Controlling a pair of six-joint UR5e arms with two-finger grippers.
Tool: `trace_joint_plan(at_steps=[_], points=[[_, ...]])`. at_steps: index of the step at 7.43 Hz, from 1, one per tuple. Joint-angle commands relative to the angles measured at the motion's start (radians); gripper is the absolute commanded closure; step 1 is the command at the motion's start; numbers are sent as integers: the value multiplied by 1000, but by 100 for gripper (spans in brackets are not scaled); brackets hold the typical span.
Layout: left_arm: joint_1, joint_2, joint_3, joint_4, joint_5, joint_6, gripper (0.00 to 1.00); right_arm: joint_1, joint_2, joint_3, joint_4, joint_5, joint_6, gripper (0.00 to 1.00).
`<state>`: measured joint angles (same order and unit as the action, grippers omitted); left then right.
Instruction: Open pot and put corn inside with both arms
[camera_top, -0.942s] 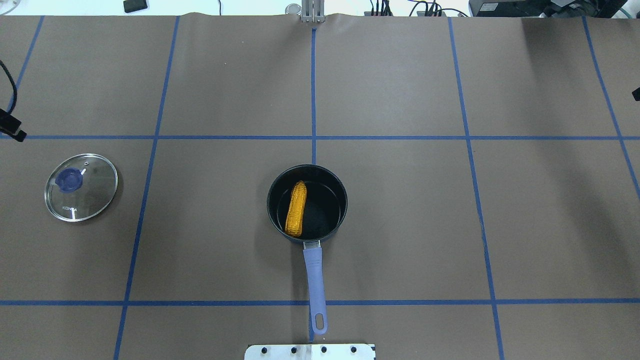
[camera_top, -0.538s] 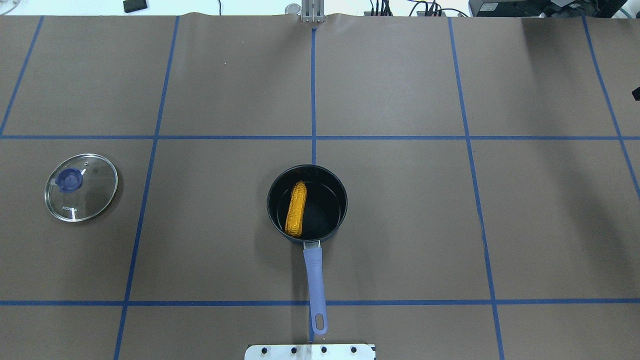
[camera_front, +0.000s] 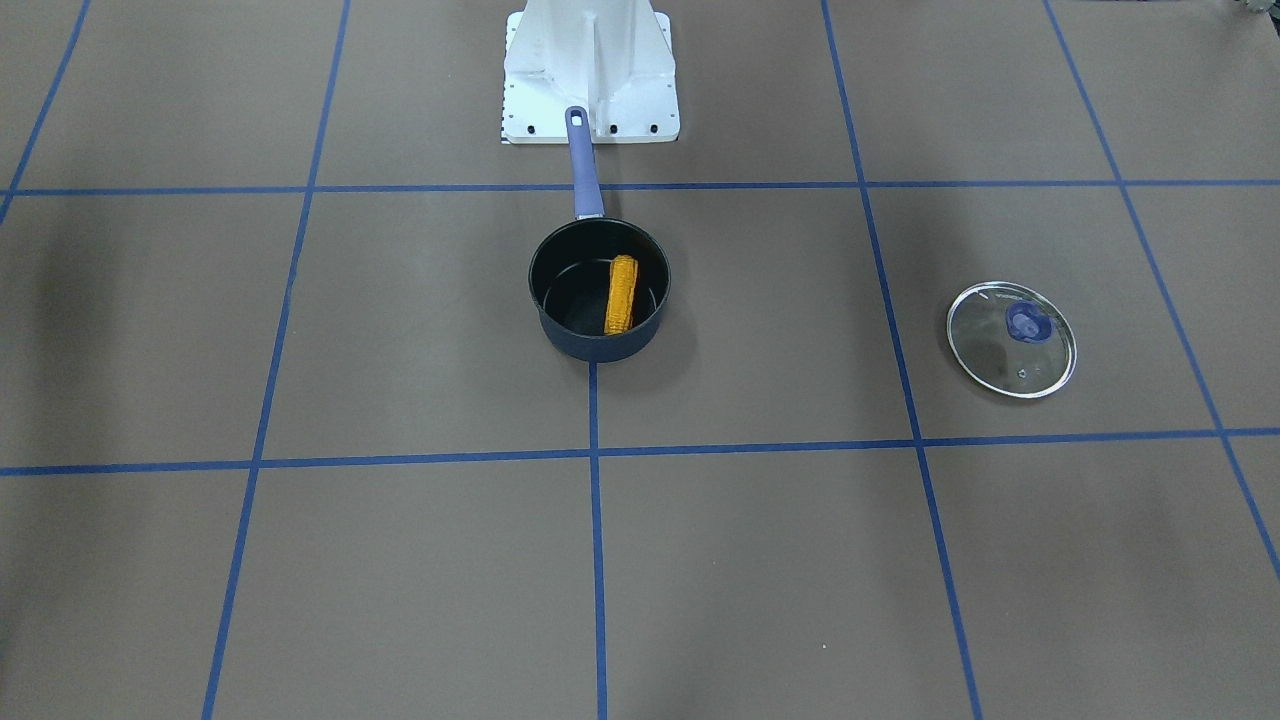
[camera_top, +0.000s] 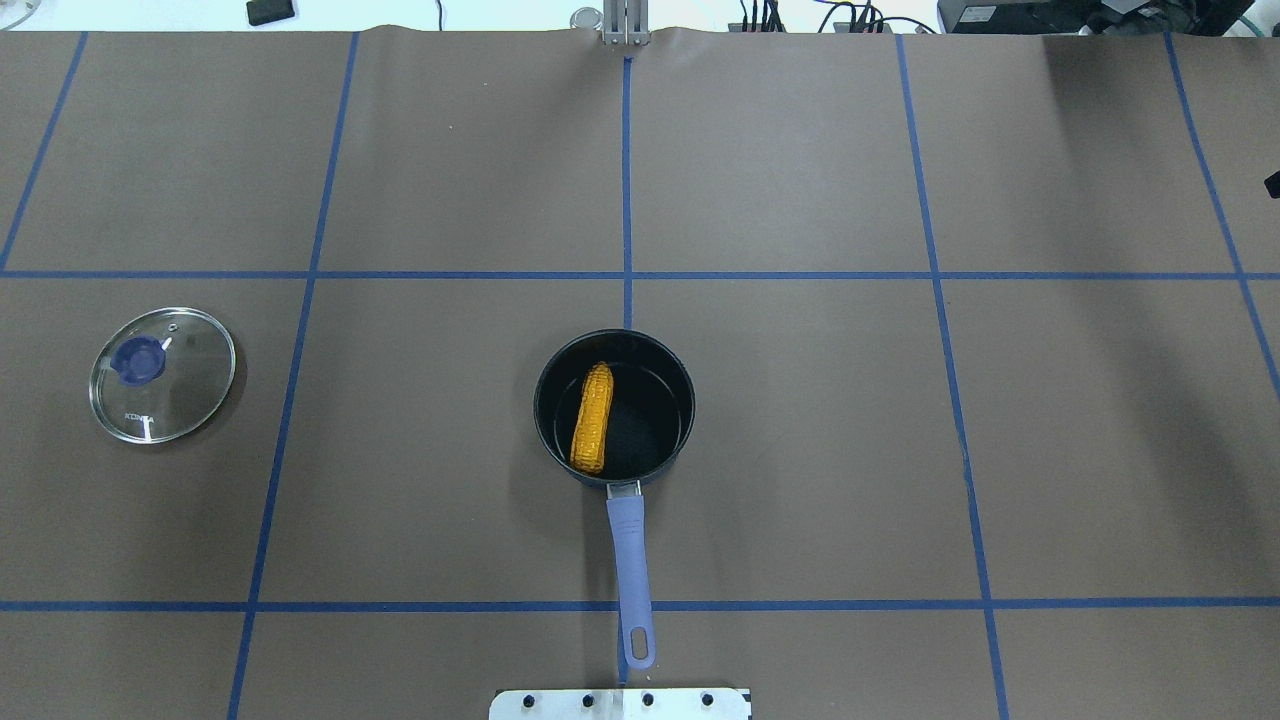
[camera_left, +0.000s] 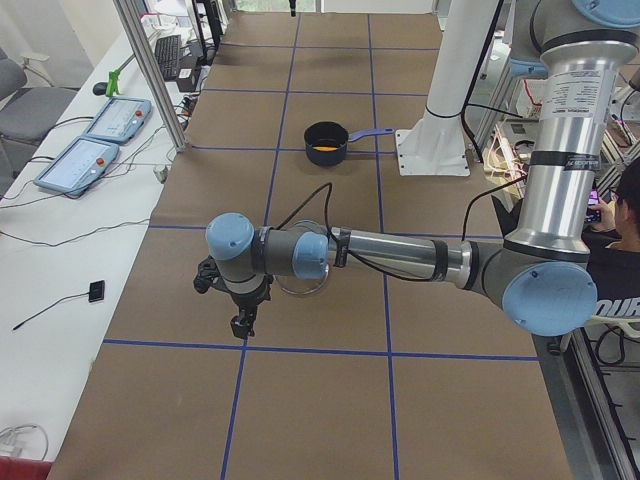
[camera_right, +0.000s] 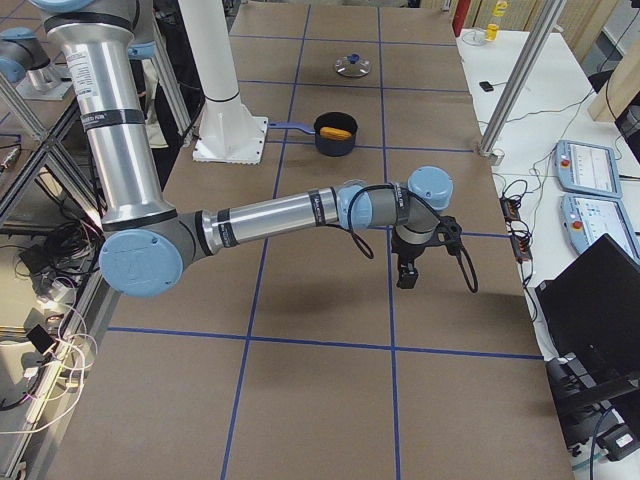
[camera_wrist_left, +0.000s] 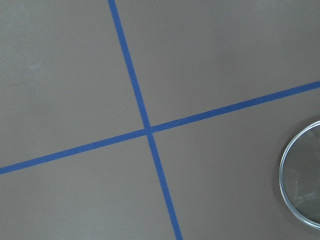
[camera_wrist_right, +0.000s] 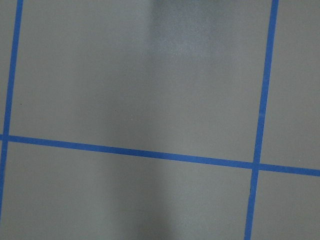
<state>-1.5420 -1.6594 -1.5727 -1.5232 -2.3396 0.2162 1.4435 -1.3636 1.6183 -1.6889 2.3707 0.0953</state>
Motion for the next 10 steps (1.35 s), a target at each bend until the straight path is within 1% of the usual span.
trace_joint_plan(at_steps=[1, 4, 6, 7, 8, 10], points=[[-32, 10, 13, -3, 3, 9, 3, 0, 4, -2, 0, -7, 26, 0], [-35, 23, 17, -5, 2, 2, 3, 0, 0, 2, 0, -8, 26, 0], [-35, 26, 16, -5, 2, -1, 3, 0, -21, 5, 3, -31, 24, 0], [-35, 26, 16, -5, 2, -3, 3, 0, -63, 17, 12, -30, 24, 0], [-35, 26, 16, -5, 0, -3, 3, 0, -115, 58, 14, -28, 21, 0], [-35, 26, 14, -5, 0, -3, 3, 2, -182, 77, 17, -21, 11, 0]])
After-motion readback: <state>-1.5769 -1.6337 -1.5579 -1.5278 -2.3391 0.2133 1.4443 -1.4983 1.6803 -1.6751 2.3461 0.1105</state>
